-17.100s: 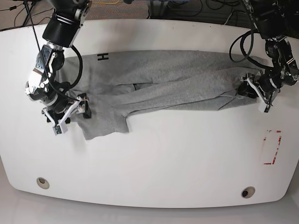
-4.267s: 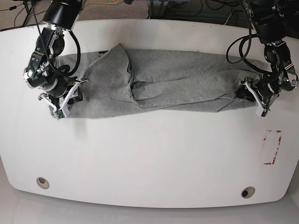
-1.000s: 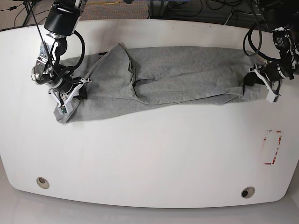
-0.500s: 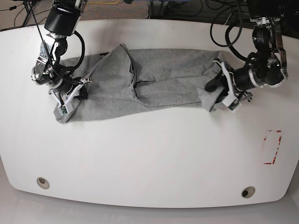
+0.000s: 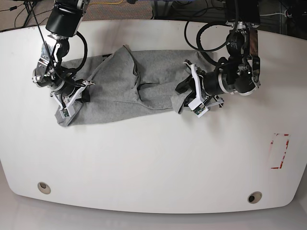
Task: Layout the t-shirt on the table in an organized manner, then fold the t-shirt properly
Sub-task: 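Lift the hem end with the left gripper and carry it toward the right gripper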
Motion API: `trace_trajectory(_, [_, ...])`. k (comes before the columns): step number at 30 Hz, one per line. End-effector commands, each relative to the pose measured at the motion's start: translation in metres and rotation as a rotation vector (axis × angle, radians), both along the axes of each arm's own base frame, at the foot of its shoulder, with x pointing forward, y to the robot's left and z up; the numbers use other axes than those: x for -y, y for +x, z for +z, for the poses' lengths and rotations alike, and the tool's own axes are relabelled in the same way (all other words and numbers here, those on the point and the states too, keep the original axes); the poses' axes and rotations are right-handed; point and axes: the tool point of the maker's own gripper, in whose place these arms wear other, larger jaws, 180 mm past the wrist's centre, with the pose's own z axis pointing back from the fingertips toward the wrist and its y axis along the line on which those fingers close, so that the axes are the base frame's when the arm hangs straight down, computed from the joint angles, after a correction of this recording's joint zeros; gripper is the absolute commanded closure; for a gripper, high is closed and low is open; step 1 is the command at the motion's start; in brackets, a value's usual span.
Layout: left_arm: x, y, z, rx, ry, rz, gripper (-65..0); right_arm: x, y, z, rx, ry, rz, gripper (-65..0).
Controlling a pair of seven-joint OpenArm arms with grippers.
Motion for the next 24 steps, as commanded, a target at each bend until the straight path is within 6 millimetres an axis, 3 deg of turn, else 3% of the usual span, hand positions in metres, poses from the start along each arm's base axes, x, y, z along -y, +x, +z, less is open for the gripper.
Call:
trace_trajectory(1, [0.014,0.010,0.010,0.031,-0.046,-0.007,-3.5,0.007,-0.003,-0.002,-0.031,-0.038,0.004,0.0])
trace_trajectory(4, [0.024,0.009,0.004,0.007,-0.053,-0.012,-3.5,0.007,-0.003,-0.002,-0.031,-0.038,0.004,0.0])
trace_trajectory(14, [0.029,0.010,0.000,-0.006,-0.055,-0.006,-5.0,0.008,-0.004,-0.002,-0.034,-0.038,0.003,0.0])
trace_trajectory(18, [0.031,0.016,0.006,0.014,-0.061,-0.011,-14.3,0.008,-0.005,-0.003,-0.035,-0.038,0.003,0.0])
trace_trajectory(24, [0.053,0.012,0.014,0.024,-0.092,-0.053,-27.8,0.008,-0.006,-0.003,-0.037,-0.038,0.003,0.0])
